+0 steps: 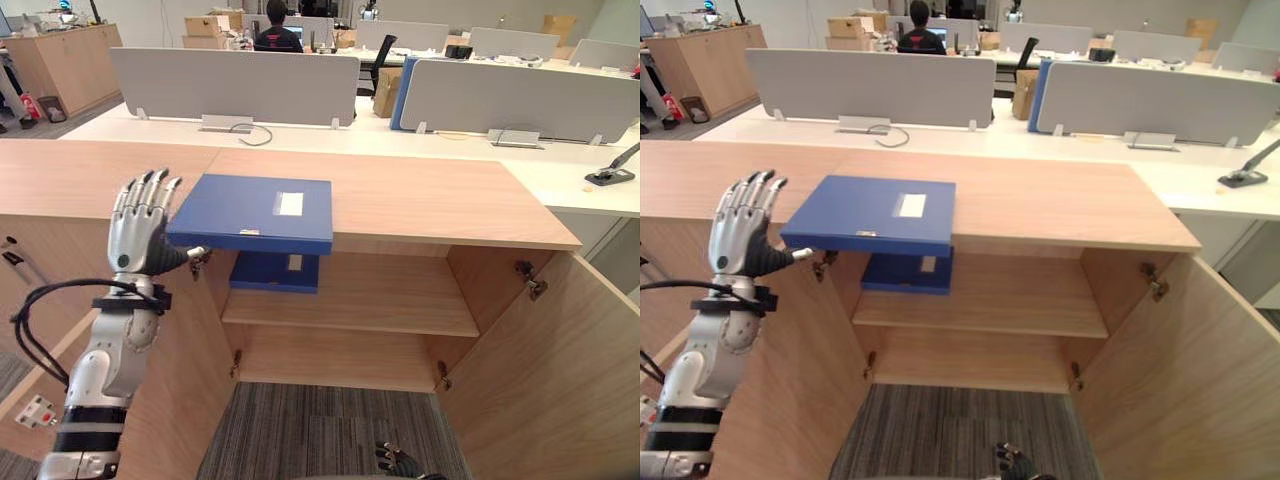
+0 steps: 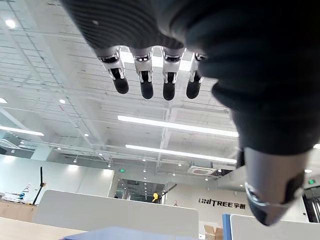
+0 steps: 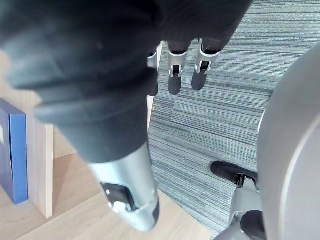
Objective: Walk over to the cabinet, pick up the folder, carry it to the office cabinet, place the folder inside the office cabinet, then close the office cabinet door
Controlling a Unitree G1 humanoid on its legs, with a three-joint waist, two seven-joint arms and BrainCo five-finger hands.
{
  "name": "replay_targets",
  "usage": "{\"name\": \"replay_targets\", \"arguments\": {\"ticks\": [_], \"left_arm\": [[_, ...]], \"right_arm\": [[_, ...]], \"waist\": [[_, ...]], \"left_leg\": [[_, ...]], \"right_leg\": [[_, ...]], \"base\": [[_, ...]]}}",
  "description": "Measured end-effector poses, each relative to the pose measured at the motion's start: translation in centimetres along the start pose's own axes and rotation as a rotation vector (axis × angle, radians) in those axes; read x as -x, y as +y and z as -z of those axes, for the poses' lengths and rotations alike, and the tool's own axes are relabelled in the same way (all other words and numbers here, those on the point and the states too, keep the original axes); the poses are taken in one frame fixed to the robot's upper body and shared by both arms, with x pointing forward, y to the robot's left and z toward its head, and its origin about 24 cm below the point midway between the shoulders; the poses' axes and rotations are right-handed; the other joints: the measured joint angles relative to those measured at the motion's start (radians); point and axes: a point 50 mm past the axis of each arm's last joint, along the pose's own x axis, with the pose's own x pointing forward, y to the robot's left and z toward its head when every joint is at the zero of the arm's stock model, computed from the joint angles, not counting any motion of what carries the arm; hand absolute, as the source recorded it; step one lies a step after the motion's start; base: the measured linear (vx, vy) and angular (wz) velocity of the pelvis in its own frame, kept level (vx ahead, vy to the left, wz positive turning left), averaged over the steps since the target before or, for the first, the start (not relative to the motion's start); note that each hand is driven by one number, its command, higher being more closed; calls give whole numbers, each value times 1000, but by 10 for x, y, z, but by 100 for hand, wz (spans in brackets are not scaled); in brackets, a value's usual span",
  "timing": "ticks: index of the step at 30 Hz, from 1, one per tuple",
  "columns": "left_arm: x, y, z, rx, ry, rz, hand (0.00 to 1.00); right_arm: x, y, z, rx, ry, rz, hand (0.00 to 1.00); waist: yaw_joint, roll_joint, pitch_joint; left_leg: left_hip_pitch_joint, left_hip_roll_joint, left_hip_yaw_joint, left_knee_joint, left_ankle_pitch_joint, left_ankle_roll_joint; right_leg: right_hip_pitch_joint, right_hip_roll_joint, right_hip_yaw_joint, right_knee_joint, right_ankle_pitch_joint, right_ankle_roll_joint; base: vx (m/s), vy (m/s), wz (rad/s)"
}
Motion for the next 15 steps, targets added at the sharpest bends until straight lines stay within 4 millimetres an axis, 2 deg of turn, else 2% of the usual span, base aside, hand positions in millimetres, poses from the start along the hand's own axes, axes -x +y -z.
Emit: {"name": "replay_targets", "arguments": {"ticks": [8, 15], "left_arm": [[-9, -20, -12, -12, -86, 91, 0], [-8, -38, -15, -33, -136, 204, 0]], "right_arm": [[0, 0, -1, -1, -7, 2, 0], [0, -1, -1, -8, -8, 9, 0]], "waist": [[-16, 1, -1], [-32, 6, -5]], "left_leg": [[1, 0, 1, 0, 0, 0], [4, 2, 9, 0, -1, -2]], "right_leg": [[1, 0, 0, -1, 0, 0], [1, 1, 6, -2, 1, -1]], "base": [[0, 0, 0], [-4, 1, 0]]}}
